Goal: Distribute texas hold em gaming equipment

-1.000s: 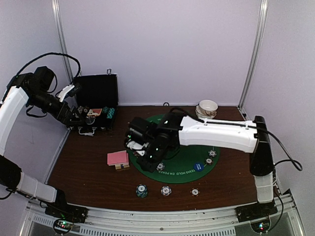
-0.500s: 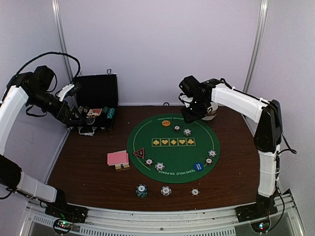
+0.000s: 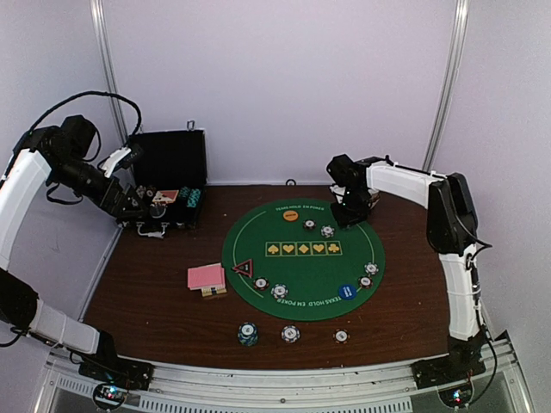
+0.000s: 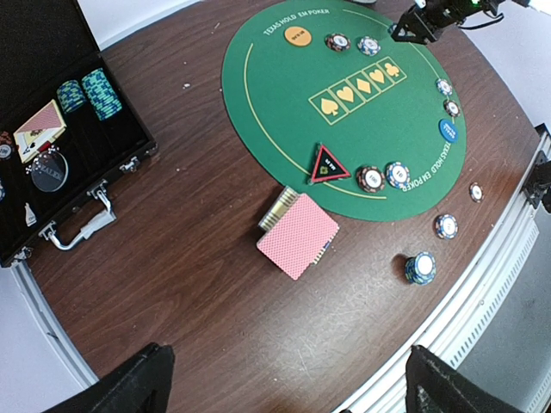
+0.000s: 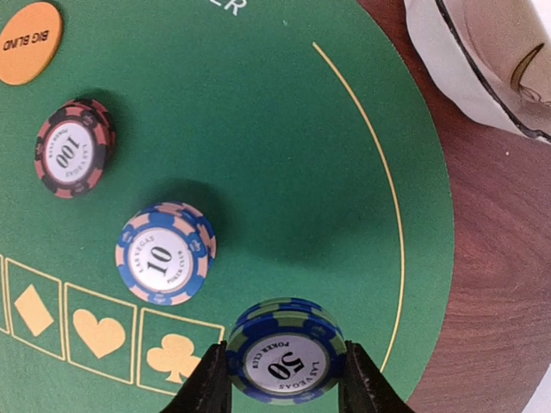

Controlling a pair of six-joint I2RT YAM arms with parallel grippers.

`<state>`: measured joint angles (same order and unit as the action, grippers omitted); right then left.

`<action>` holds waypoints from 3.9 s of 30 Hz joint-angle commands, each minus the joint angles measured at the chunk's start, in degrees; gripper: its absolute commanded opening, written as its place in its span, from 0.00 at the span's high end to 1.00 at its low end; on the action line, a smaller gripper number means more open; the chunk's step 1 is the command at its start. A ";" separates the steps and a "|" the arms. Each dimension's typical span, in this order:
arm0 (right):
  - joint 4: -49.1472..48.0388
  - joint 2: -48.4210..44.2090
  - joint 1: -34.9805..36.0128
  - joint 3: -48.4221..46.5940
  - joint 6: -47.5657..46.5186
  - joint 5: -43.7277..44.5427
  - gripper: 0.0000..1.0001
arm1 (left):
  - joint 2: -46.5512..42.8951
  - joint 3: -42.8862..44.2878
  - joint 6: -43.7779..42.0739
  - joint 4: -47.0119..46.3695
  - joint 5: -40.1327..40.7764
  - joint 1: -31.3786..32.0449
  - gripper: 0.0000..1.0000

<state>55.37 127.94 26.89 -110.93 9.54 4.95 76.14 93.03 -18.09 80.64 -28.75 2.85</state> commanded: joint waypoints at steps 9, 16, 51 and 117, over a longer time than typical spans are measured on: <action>-0.97 8.09 -2.54 -4.66 0.66 -0.64 0.85 | 0.20 0.75 -0.63 -1.13 -0.53 0.31 0.02; 0.19 7.60 -2.68 -6.05 0.59 -0.74 0.52 | 0.20 0.01 -0.67 -1.48 -0.54 0.31 0.03; 2.87 -8.37 47.68 4.52 -2.07 -9.59 0.01 | -1.06 -3.38 -0.46 -3.95 0.00 0.23 0.03; 4.95 4.64 46.32 -5.11 -7.80 -12.19 0.65 | -1.16 -1.90 -1.25 -2.36 1.58 0.28 0.03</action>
<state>59.99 132.99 73.82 -114.28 1.76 -7.55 75.64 90.21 -18.35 78.13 -27.62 2.85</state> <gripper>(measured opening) 0.406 0.976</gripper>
